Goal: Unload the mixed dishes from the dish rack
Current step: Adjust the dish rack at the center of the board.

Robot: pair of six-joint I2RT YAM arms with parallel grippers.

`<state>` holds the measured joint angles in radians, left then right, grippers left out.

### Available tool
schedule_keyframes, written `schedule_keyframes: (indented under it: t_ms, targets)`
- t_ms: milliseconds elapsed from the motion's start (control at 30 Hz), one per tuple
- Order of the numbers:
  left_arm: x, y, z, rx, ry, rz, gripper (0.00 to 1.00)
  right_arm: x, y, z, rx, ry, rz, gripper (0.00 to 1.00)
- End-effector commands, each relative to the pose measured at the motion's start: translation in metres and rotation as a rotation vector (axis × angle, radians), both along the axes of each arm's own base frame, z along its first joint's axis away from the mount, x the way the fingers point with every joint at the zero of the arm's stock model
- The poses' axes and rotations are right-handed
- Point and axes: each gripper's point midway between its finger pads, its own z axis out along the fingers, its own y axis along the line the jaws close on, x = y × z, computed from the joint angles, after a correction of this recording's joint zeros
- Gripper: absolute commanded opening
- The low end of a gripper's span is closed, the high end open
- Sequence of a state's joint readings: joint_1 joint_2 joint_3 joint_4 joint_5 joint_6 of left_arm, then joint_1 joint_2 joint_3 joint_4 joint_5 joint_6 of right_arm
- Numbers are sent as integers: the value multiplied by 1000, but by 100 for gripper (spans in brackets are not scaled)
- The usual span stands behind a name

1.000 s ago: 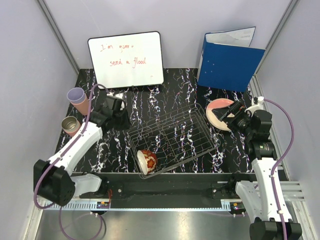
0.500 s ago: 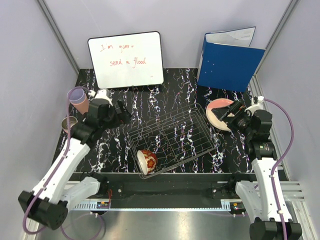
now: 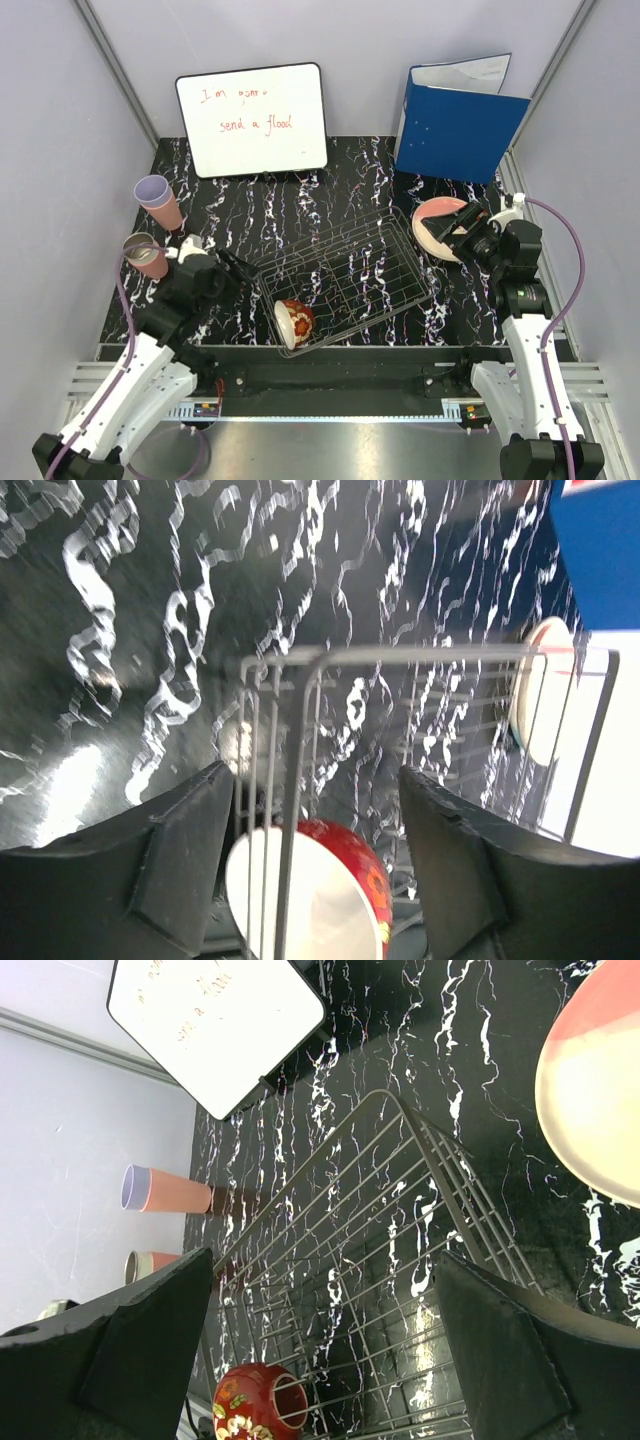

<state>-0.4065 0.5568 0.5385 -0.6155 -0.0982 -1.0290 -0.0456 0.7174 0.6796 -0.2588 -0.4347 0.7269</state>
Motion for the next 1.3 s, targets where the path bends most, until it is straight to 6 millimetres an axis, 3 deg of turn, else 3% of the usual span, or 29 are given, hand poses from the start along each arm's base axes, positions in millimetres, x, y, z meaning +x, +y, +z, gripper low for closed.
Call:
schedule_keyframes:
  t_ms: [0, 167, 300, 400, 433, 567, 633, 833, 1133, 1267]
  targets:
    - [0, -17, 6, -80, 7, 21, 74, 2, 6, 11, 11, -44, 28, 100]
    - [-7, -27, -11, -45, 52, -18, 75, 2, 6, 9, 10, -37, 29, 100]
    - [-11, -30, -32, -15, 112, -29, 68, 2, 6, 9, 11, -36, 27, 99]
    - [-14, -30, -49, 0, 148, -30, 53, 2, 6, 9, 10, -35, 29, 100]
    - [-16, -29, -54, 12, 160, -32, 36, 2, 6, 9, 9, -39, 29, 99]
    - [-22, -28, -72, 50, 221, -50, 0, 1, 5, 8, 3, -35, 28, 100]
    - [-21, -29, -70, 48, 213, -56, 0, 1, 5, 8, 3, -35, 28, 100]
    - [-11, -29, -42, 147, 137, -145, 0, 1, 5, 9, 6, -37, 28, 100]
    - [21, -38, 34, 309, 81, -262, 0, -1, 5, 12, 4, -42, 29, 100]
    - [33, -40, 48, 337, 89, -299, 0, -2, 5, 12, 1, -45, 28, 100]
